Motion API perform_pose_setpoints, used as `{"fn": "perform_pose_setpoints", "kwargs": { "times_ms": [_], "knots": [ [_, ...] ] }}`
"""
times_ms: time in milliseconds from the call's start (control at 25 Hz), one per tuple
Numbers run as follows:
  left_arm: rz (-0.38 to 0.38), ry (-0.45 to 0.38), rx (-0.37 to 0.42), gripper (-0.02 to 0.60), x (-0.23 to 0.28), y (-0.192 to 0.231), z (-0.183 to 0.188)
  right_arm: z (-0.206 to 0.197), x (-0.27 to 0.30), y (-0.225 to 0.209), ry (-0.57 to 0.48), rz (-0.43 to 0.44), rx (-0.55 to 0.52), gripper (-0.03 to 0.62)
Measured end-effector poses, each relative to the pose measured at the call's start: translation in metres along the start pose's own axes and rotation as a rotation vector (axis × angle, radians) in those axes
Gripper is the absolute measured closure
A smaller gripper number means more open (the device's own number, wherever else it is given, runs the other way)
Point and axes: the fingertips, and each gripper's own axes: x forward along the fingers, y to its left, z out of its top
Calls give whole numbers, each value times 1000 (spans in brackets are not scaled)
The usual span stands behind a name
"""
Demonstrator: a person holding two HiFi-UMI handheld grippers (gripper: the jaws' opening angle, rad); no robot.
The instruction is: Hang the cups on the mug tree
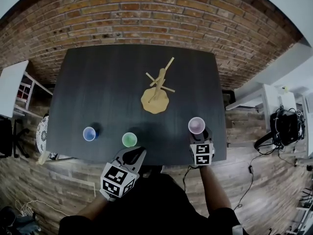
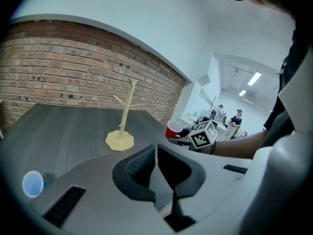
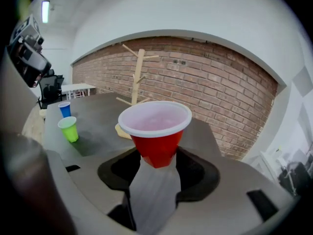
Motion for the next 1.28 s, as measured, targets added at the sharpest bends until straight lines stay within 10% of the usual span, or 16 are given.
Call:
{"fn": "perform_pose_setpoints", "kwargs": {
  "times_ms": [1280],
  "knots": [
    [90, -69, -73, 552, -43, 41, 4, 272, 61, -60, -174, -324, -769, 344]
  ]
}}
